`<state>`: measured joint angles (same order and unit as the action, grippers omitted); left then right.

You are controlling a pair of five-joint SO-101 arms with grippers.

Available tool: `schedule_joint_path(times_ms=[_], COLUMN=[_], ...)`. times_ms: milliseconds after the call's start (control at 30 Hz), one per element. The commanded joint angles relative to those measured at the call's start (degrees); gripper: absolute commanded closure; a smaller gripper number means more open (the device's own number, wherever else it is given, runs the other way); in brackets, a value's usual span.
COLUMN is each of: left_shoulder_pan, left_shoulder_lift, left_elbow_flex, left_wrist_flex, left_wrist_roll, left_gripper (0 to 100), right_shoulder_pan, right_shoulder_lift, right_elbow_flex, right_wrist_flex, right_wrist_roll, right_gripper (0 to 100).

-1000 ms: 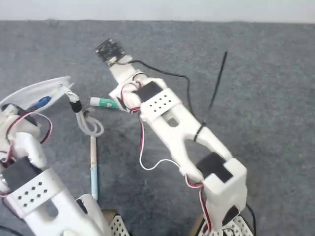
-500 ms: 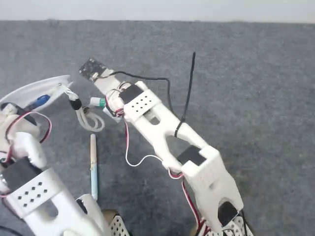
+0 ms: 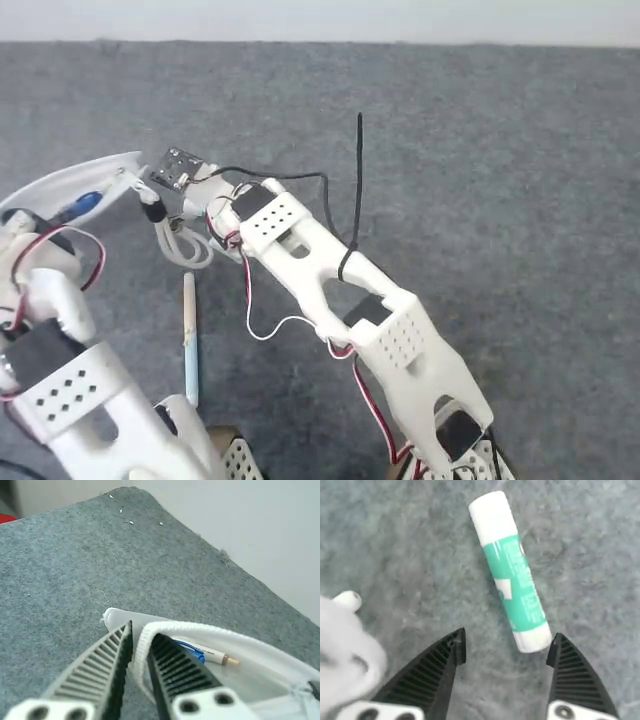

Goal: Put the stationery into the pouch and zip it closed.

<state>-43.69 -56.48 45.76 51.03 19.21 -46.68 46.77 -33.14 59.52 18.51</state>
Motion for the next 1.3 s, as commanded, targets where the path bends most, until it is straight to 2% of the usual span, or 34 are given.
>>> schedule_joint_path(times_ms=[0,300,533,733,967,1100,1267], left_shoulder_pan=[-0.26,-0.26,-0.26,-0.26,1.41,3.34,3.52], left_shoulder_lift=[-0.35,-0.35,-0.35,-0.35,-0.35,-0.35,-0.35], left_elbow_flex=[-1.27,-1.19,-1.19,-1.19,-1.19,-1.27,-1.19], left_wrist_flex=[-2.29,-2.11,-2.02,-1.93,-1.76,-0.70,-0.62], left_wrist_roll=[0.79,0.70,0.70,0.70,0.62,-0.97,-0.97], left_gripper=[99,99,99,99,99,99,99], right_shoulder_pan=[0.75,1.80,2.15,3.82,4.53,5.67,8.48], right_shoulder_lift=[0.13,3.30,3.30,2.68,-1.98,-5.93,-9.45], right_elbow_flex=[-2.99,-3.08,-3.08,-3.08,-3.08,-2.99,-2.99], right_wrist_flex=[-3.30,-5.85,-8.04,-7.34,1.45,6.46,12.70], right_wrist_roll=[1.05,1.05,1.05,0.70,-0.09,-5.80,-7.82], right_gripper=[73.5,74.2,94.4,99.3,99.3,99.3,99.3])
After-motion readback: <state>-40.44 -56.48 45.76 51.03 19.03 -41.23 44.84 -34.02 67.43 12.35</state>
